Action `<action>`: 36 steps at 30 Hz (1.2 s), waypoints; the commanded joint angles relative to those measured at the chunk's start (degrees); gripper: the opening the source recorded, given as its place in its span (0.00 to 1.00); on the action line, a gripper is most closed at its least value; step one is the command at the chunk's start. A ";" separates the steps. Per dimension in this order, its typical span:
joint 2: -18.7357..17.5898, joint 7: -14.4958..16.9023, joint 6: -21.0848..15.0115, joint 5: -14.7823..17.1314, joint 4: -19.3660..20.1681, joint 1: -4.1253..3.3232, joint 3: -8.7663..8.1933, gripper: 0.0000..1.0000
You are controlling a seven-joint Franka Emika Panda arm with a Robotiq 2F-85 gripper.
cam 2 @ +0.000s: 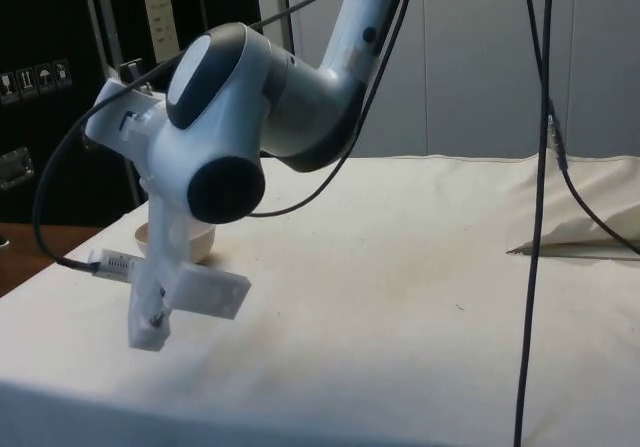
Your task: Pour the coffee beans from the cup into the bowl.
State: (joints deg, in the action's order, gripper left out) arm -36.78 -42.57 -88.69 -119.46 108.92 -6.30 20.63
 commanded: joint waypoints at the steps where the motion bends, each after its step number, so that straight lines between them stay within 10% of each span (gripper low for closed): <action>1: -0.17 -0.11 0.57 -0.57 0.06 -0.23 -0.11 0.00; 36: -0.86 -7.33 5.96 2.58 1.26 0.46 2.41 0.00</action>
State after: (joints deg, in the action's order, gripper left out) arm -38.10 -49.56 -82.39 -117.74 109.78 -6.13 22.63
